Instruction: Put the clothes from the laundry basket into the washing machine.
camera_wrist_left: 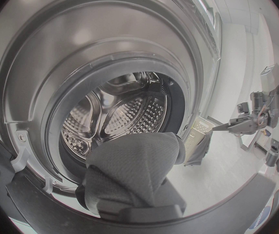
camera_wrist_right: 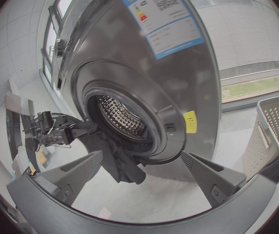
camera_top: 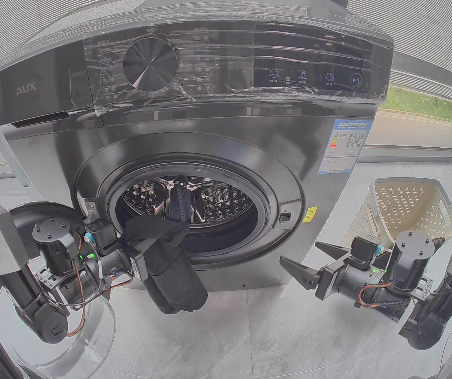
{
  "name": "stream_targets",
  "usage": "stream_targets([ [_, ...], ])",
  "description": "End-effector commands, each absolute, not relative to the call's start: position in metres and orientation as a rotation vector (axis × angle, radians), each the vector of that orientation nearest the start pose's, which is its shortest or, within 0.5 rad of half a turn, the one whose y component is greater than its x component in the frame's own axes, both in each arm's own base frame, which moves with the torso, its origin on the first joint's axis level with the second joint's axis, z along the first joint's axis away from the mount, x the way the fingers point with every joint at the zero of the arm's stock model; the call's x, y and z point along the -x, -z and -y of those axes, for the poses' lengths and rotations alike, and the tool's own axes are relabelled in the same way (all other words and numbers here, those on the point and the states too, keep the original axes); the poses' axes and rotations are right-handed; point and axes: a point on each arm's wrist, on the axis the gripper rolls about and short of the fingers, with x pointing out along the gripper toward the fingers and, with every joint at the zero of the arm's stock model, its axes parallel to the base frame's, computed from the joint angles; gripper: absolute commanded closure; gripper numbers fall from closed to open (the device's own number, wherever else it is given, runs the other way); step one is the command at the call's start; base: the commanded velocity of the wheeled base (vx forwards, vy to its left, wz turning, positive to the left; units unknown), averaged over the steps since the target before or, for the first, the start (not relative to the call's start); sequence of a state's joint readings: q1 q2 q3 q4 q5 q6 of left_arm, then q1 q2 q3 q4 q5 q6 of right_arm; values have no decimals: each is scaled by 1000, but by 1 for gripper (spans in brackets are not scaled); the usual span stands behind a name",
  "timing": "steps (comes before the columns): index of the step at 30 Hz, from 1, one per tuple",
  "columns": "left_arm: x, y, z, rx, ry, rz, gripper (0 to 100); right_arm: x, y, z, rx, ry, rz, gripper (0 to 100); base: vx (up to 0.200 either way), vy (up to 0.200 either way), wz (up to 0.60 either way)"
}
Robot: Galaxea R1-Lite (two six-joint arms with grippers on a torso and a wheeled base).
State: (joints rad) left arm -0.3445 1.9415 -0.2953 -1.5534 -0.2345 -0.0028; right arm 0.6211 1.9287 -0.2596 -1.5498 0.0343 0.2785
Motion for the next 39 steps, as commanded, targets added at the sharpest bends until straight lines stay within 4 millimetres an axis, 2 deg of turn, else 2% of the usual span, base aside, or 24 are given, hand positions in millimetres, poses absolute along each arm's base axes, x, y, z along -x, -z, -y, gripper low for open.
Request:
stream_targets([
  [1, -253, -81, 112, -32, 559, -119, 100, -203, -85, -161, -208, -671, -226, 0, 0, 0, 0],
  [7, -261, -72, 119, -27, 524, -140, 100, -202, -84, -161, -201, -666, -229, 0, 0, 33, 0],
  [12, -263, -75, 121, 17, 528, -132, 100, -203, -84, -160, -202, -665, -226, 0, 0, 200, 0],
  [24, -258, -78, 124, 8, 538, -124, 100, -202, -85, -161, -202, -668, -226, 0, 0, 0, 0],
  [28, -258, -86, 141, 12, 589, -80, 100, -201, -86, -160, -202, -671, -220, 0, 0, 0, 0],
  [33, -280, -113, 162, 52, 635, 69, 100, -188, -89, -164, -197, -715, -225, 0, 0, 0, 0],
  [35, -282, -113, 173, 74, 660, 76, 100, -183, -89, -166, -194, -731, -230, 0, 0, 0, 0],
  [39, -301, -92, 190, 79, 631, 46, 100, -175, -93, -164, -194, -748, -222, 0, 0, 0, 0],
])
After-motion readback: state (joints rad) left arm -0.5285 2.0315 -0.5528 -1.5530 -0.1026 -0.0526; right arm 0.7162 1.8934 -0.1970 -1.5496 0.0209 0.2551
